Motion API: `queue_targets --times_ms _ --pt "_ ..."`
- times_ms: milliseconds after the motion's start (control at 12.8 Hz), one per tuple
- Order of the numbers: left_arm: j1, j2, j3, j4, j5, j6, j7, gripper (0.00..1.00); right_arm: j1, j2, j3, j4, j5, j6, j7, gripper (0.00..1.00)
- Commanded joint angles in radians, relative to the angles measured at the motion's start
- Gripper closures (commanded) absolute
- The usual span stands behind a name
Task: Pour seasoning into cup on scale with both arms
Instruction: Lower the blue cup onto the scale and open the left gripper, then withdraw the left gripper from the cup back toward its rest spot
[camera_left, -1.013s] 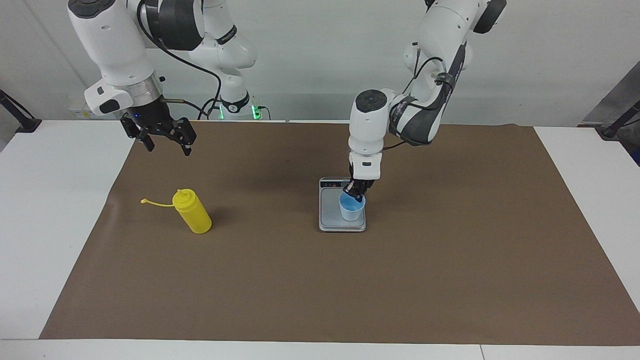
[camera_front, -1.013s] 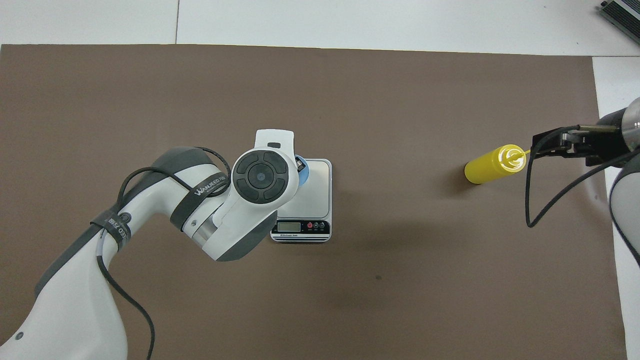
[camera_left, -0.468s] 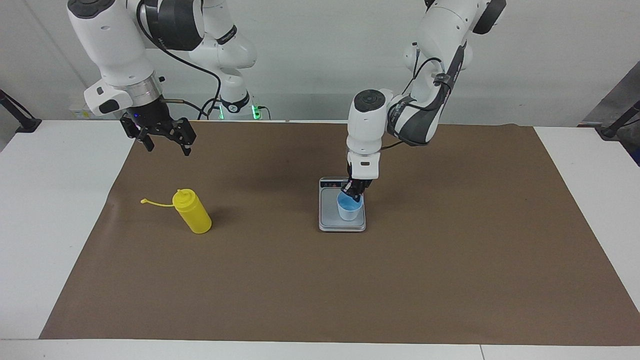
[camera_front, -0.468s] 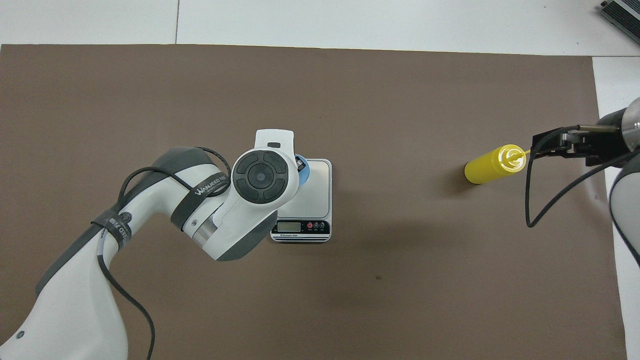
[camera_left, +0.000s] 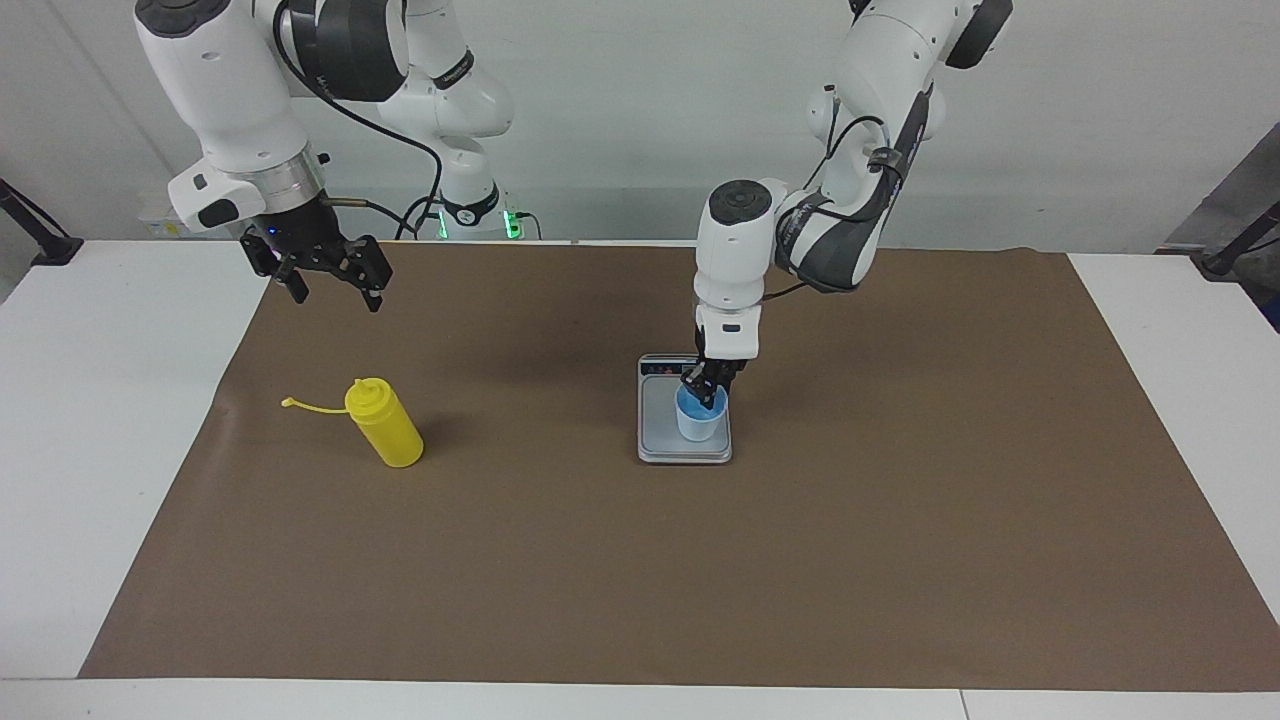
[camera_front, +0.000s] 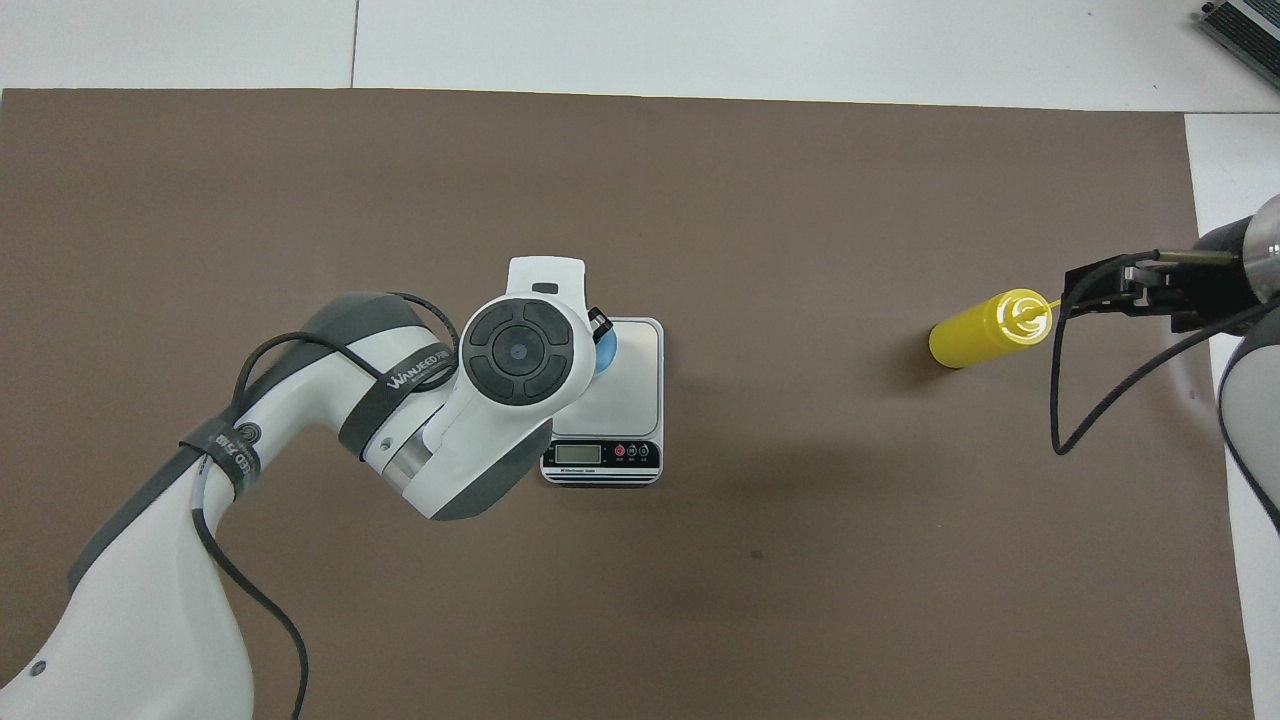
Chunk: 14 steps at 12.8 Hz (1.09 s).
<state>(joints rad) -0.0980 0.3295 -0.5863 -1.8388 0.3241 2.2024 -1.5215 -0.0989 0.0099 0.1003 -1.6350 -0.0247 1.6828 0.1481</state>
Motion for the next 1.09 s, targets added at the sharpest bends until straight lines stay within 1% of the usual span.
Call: queue_targets --times_ms 0,234,468,623,701,857,1013 --pt "0.004 0.016 -0.001 0.042 0.023 -0.030 0.055 0.55 -0.013 -0.018 0.002 -0.017 0.020 -0.011 -0.018 0.00" --pt "0.004 0.025 -0.001 0.113 0.020 -0.120 0.138 0.55 -0.013 -0.018 0.002 -0.017 0.020 -0.009 -0.018 0.00" --pt "0.009 0.034 0.000 0.206 -0.002 -0.209 0.201 0.55 -0.013 -0.018 0.002 -0.016 0.020 -0.009 -0.016 0.00" --pt "0.011 0.036 0.010 0.301 -0.026 -0.332 0.318 0.55 -0.013 -0.018 0.002 -0.017 0.020 -0.009 -0.019 0.00" --pt "0.017 0.036 0.022 0.332 -0.045 -0.387 0.389 0.55 -0.013 -0.018 0.002 -0.017 0.020 -0.009 -0.019 0.00" --pt "0.040 0.031 0.037 0.375 -0.057 -0.455 0.496 0.55 -0.013 -0.018 0.002 -0.017 0.020 -0.006 -0.022 0.00" --pt "0.040 0.029 0.078 0.436 -0.057 -0.530 0.593 0.55 -0.015 -0.018 0.001 -0.017 0.020 -0.002 -0.025 0.00"
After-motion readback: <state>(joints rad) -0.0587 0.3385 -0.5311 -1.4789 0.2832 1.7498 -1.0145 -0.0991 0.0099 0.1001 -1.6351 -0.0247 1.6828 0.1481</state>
